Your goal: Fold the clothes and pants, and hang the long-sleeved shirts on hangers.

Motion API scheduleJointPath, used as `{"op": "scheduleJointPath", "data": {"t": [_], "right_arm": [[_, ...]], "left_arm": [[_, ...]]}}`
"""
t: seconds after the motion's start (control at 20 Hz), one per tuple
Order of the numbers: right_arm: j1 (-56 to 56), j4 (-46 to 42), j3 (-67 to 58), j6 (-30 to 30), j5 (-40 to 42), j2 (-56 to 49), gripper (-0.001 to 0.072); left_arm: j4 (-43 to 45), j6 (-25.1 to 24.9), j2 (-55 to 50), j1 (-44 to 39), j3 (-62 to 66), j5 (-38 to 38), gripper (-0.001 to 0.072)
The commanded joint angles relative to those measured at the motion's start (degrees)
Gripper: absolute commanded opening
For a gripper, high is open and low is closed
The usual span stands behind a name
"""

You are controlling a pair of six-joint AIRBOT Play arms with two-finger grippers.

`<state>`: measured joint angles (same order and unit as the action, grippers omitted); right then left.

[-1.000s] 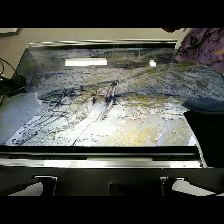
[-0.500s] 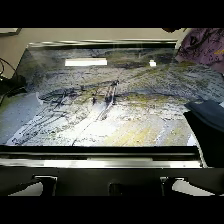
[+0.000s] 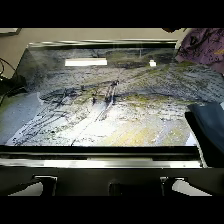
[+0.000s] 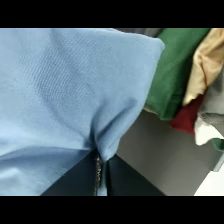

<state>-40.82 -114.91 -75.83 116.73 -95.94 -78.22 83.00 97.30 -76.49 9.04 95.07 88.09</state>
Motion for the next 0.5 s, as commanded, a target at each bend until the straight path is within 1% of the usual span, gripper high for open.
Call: {"op": "scheduleJointPath", "data": {"t": [0.0,0.45], "right_arm": [[-0.04,-3.96,5.64,-0.63,1.44,0.70,0.0028],[-0.07,-7.96,12.26,-0.79,4.37,1.07,0.0028]], "left_arm": [[0.00,0.02,0.00,0.04,0.00,-0.02,0.0015],[-0.02,0.22,0.00,0.04,0.00,0.02,0.0015]]}}
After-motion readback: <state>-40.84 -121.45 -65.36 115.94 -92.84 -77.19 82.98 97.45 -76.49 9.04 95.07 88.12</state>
